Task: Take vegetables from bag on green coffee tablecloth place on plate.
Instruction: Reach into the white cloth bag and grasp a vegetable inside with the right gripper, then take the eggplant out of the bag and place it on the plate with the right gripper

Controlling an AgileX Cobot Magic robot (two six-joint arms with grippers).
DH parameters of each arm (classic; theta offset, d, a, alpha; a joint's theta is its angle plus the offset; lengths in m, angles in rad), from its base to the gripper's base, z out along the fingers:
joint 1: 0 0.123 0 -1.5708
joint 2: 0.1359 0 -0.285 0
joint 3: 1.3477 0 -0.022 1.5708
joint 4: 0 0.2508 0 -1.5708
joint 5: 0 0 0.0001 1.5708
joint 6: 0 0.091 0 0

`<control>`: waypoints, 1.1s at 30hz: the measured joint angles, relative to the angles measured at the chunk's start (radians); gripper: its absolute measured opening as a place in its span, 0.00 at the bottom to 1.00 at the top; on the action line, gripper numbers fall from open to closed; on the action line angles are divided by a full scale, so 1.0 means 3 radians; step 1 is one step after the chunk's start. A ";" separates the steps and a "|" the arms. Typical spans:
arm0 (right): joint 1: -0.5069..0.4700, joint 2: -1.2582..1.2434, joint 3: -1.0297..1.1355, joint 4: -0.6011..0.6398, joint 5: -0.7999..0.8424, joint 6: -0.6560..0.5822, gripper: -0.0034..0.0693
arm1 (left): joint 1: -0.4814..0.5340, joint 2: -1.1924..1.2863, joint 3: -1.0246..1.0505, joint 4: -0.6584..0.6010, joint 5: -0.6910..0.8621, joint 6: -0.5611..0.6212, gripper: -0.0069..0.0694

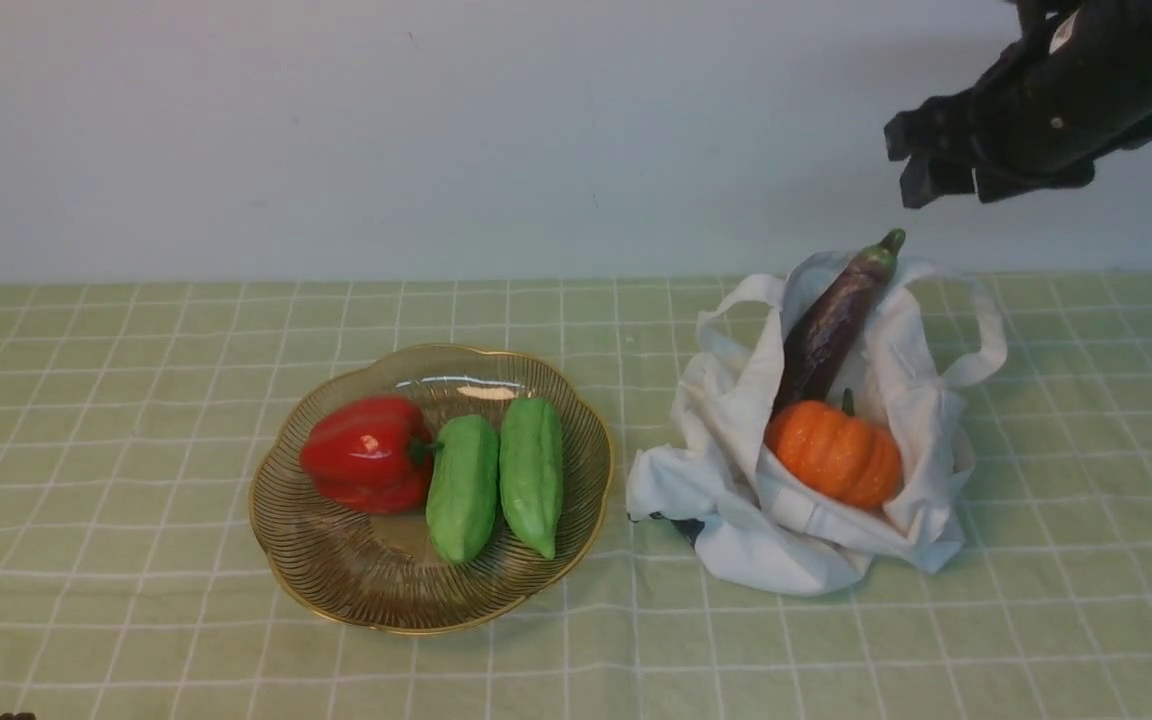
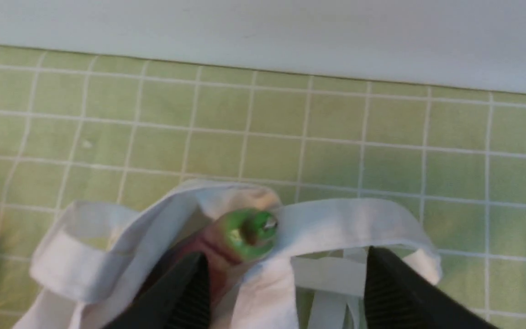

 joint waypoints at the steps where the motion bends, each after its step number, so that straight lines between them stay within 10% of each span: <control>1: 0.0000 0.0062 0.0000 0.0031 -0.0039 0.0004 0.70 | 0.0000 0.0000 0.0000 0.0000 0.0000 0.0000 0.08; 11: 0.0000 0.0371 0.0000 0.0223 -0.0301 -0.0087 0.70 | 0.0000 0.0000 0.0000 0.0000 0.0000 0.0000 0.08; 19: 0.0000 0.0393 0.0000 0.0352 -0.0310 -0.0201 0.19 | 0.0000 0.0000 0.0000 0.0000 0.0000 0.0000 0.08; 33: 0.0000 -0.0693 0.0000 0.0630 0.0179 -0.0269 0.18 | 0.0000 0.0000 0.0000 0.0000 0.0000 0.0000 0.08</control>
